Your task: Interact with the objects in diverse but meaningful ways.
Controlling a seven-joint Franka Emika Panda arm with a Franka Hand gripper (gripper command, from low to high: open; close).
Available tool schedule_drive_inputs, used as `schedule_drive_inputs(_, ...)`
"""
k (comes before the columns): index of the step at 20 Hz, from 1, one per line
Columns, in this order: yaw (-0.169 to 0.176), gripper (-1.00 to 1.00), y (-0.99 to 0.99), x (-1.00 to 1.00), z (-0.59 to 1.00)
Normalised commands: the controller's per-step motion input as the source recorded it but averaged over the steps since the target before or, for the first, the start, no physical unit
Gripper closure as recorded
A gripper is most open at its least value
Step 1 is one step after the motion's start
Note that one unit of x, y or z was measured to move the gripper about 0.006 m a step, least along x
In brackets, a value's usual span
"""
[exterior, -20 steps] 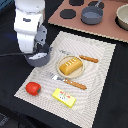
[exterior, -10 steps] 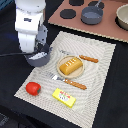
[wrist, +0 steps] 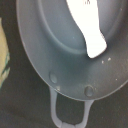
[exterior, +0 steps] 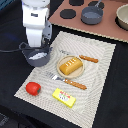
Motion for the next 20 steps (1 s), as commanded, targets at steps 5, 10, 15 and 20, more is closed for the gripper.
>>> schedule_drive_inputs(5, 0.040, -1.00, 0.00, -0.44, -0.32)
schedule_drive_inputs(10, 0.034, -1.00, 0.00, -0.44, -0.38)
schedule_drive_inputs(15, 0.035, -1.00, 0.00, -0.47, -0.44)
schedule_drive_inputs(20, 0.035, -1.00, 0.00, -0.44, -0.39)
